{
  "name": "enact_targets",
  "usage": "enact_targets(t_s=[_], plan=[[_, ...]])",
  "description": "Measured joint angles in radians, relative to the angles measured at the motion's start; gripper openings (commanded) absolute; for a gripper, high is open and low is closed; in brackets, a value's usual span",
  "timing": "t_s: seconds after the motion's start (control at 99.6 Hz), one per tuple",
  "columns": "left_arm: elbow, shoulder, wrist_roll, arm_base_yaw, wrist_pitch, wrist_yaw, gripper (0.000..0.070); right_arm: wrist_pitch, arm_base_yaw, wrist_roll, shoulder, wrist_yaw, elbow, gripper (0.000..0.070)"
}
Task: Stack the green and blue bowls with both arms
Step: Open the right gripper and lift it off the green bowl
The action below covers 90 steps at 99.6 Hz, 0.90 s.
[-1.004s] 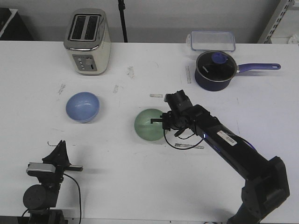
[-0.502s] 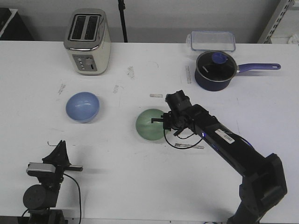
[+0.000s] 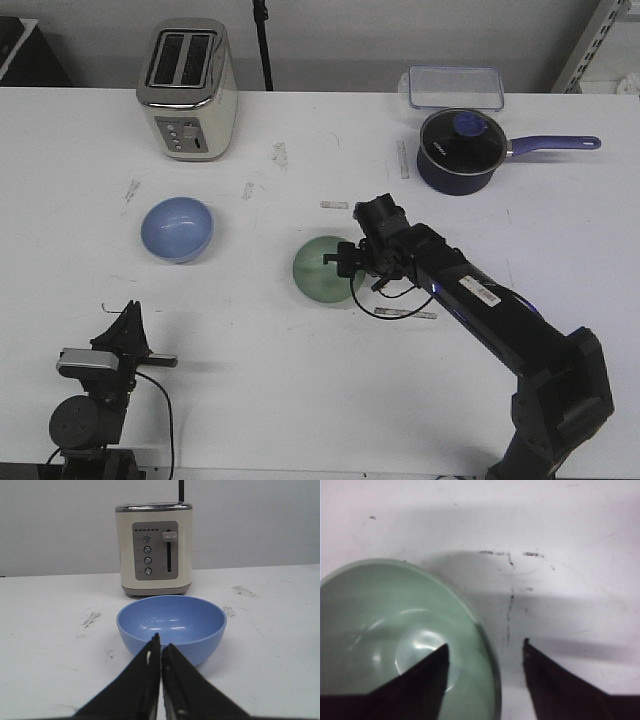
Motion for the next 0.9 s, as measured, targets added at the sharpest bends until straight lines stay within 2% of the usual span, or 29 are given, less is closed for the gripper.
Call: enact_targets(t_s=[0.07, 0.131, 0.382, 0.623, 0.673, 0.713, 0.844, 0.904], plan=[[0.0, 0.0, 0.0, 0.0, 0.0, 0.0, 0.0001, 0.0, 0.0, 0.0, 0.0, 0.0, 0.0, 0.0516], [0.0, 0.0, 0.0, 0.0, 0.0, 0.0, 0.0001, 0.0, 0.0, 0.0, 0.0, 0.0, 0.0, 0.0544], [0.0, 0.0, 0.0, 0.0, 0.0, 0.0, 0.0001, 0.013, 0.0, -0.016, -0.077, 0.031, -0.001, 0.0545], [0.0, 0.0, 0.0, 0.0, 0.0, 0.0, 0.0001, 0.04, -0.006, -0.125, -0.188, 0.108, -0.017, 0.0534], [0.0, 0.0, 0.0, 0.0, 0.0, 0.0, 0.0001, 0.074, -0.009, -0.15, -0.221, 0.129, -0.045, 0.0497], [0.0, 0.0, 0.0, 0.0, 0.0, 0.0, 0.0001, 0.105, -0.016, -0.167, -0.253, 0.135, -0.076, 0.044], [0.0, 0.0, 0.0, 0.0, 0.0, 0.0, 0.0001, 0.239, -0.045, -0.2, -0.372, 0.135, -0.2, 0.0172], [0.0, 0.0, 0.0, 0.0, 0.0, 0.0, 0.0001, 0.306, -0.066, -0.216, -0.43, 0.135, -0.266, 0.0081]])
